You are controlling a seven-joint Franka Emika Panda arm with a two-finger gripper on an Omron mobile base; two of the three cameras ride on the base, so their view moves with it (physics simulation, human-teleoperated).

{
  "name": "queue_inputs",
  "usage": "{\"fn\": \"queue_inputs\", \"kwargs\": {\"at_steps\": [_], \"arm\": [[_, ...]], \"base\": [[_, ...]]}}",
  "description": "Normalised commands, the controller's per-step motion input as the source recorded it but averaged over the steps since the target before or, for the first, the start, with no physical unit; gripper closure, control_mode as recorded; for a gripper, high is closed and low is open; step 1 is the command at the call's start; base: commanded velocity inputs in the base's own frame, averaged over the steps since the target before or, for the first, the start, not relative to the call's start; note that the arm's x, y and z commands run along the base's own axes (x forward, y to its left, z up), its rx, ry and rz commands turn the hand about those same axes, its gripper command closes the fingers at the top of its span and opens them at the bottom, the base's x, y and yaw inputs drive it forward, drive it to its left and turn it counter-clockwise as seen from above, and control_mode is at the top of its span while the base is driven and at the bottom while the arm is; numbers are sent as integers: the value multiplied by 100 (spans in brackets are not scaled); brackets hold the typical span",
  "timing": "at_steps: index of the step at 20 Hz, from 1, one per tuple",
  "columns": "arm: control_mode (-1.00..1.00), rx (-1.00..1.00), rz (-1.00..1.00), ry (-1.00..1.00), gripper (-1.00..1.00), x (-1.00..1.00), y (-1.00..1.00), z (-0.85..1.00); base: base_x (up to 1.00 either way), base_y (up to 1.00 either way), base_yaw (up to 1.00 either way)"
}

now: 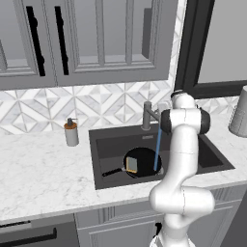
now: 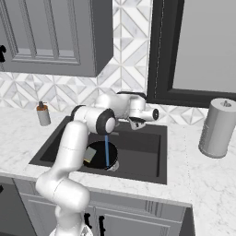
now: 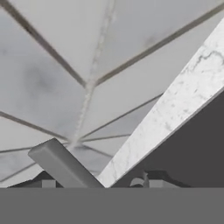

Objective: Pick the pan and sponge and place them into the sink. Then turn on the water.

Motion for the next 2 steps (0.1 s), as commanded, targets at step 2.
{"fn": "queue_inputs", "kwargs": {"at_steps": [2], "arm": [[-100, 0, 0, 0, 100, 0, 0, 0]], "base": [[0, 0, 0]]}}
